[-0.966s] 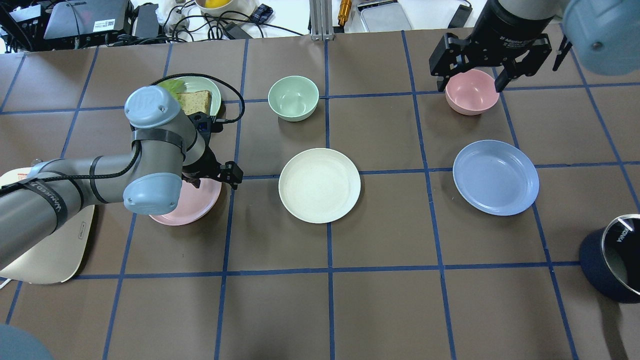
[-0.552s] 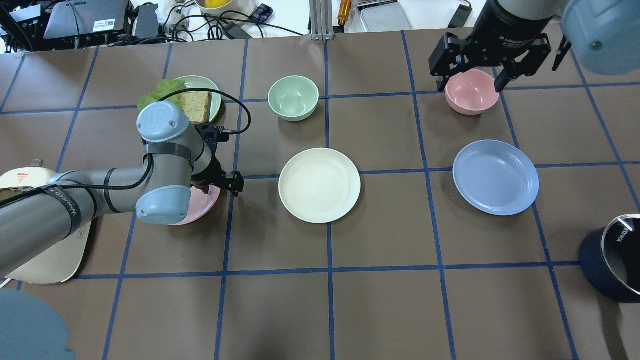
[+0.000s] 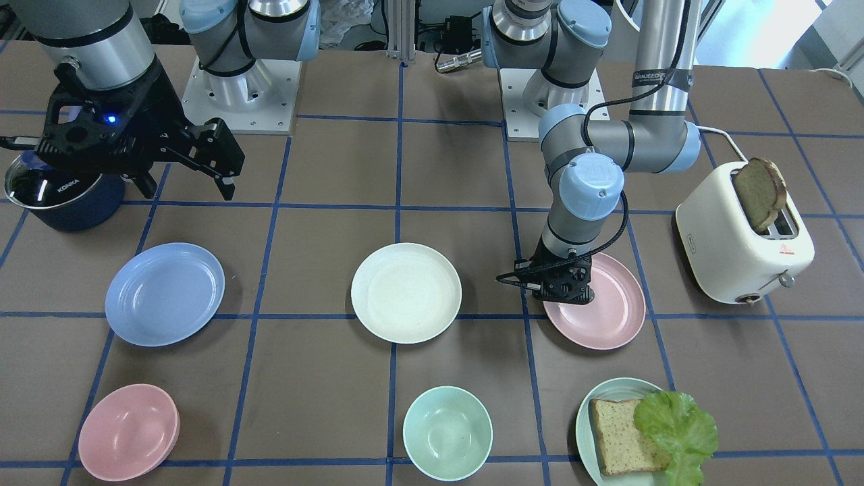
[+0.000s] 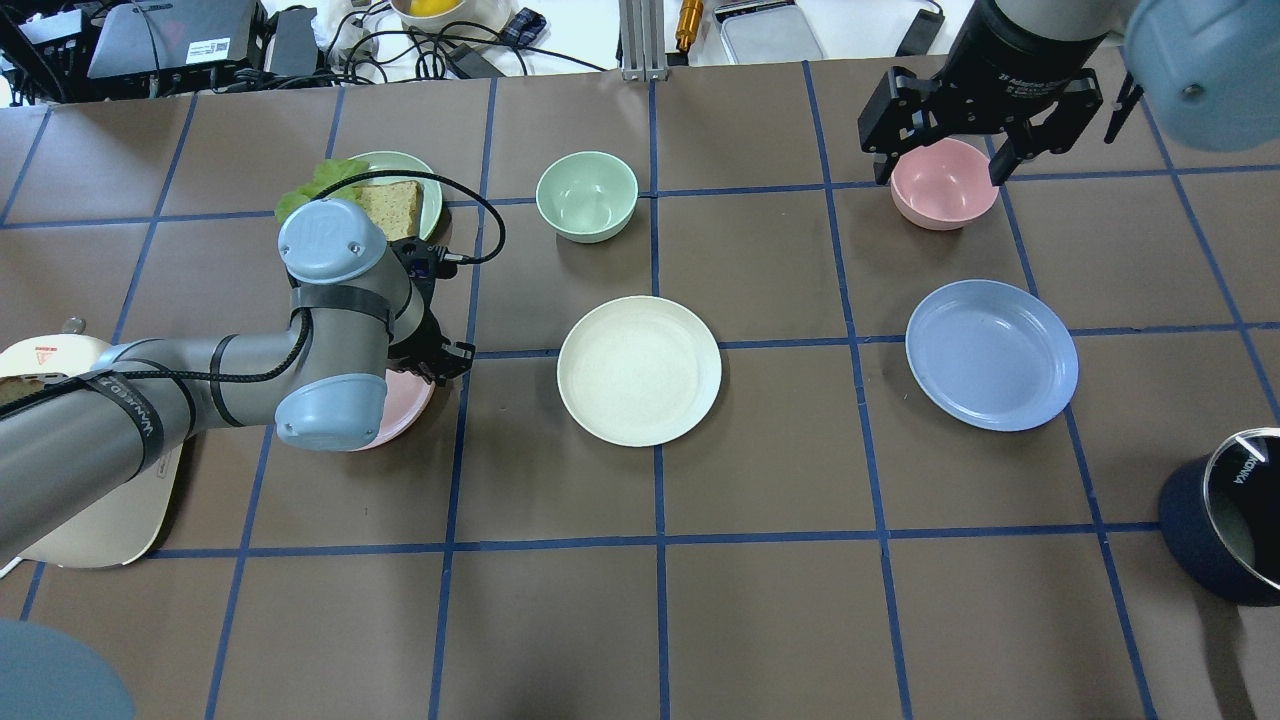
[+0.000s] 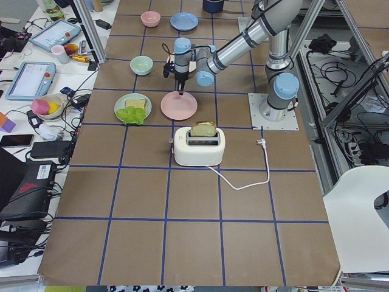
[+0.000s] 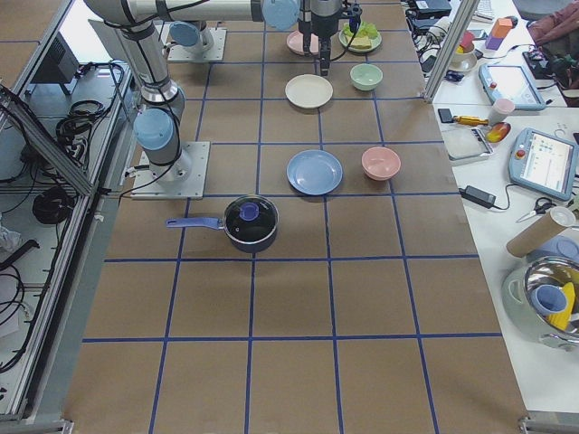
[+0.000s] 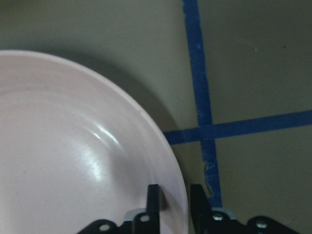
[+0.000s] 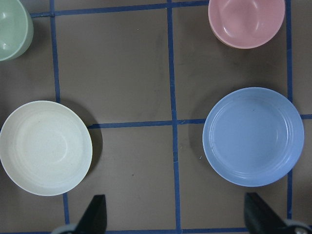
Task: Stack three plates with pink and blue
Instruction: 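Lower the left gripper onto the pink plate rim and grasp it, then carry the pink plate with the left gripper onto the cream plate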
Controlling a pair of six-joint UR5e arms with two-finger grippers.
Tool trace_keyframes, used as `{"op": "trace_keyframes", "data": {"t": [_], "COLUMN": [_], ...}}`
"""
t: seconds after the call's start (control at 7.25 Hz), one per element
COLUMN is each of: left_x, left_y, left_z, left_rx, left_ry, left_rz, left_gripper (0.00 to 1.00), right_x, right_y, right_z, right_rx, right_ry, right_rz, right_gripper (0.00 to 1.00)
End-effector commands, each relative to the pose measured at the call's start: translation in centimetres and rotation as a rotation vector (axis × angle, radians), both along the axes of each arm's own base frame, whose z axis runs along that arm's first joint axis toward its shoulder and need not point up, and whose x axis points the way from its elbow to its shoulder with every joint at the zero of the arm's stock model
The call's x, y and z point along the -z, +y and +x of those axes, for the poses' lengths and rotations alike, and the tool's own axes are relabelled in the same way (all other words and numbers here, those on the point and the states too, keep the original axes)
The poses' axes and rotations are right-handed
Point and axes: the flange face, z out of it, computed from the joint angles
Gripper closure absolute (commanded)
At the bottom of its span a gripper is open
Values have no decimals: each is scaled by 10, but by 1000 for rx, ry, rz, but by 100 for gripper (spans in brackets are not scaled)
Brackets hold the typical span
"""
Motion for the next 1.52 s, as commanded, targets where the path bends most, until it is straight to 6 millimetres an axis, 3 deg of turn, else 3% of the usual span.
{"op": "trace_keyframes", "data": {"t": [0.0,0.14,0.28,0.41,0.55,0.69,0.83,0.97,1.1,1.24,1.38], "left_x": [-39,-48,-57,-63,-74,-86,-89,-92,-89,-83,-70], "left_y": [-3,-11,-18,-13,-13,-6,8,7,9,27,25], "left_z": [-46,-55,-80,-119,-156,-193,-236,-261,-292,-327,-336], "left_rx": [57,37,-33,-54,-120,-129,-113,-145,-166,-141,-150], "left_ry": [-84,-95,-71,-68,-43,-45,-58,-45,-37,-43,-61], "left_rz": [-69,-58,-82,-67,-90,-68,-53,-73,-77,-86,-93], "left_gripper": [100,100,100,100,100,100,100,100,100,100,100], "right_x": [-1,-1,0,0,0,15,48,73,100,143,169], "right_y": [0,0,-1,-4,-10,-17,-28,-29,-27,-34,-46], "right_z": [0,-1,-2,-4,-31,-88,-142,-183,-240,-290,-310], "right_rx": [-2,-4,-5,-4,46,137,102,68,86,18,-15], "right_ry": [0,1,2,3,4,-17,-28,-22,-2,-23,-10], "right_rz": [-3,-1,-2,-5,-2,38,90,126,186,220,204], "right_gripper": [0,0,0,0,0,0,0,0,0,0,0]}}
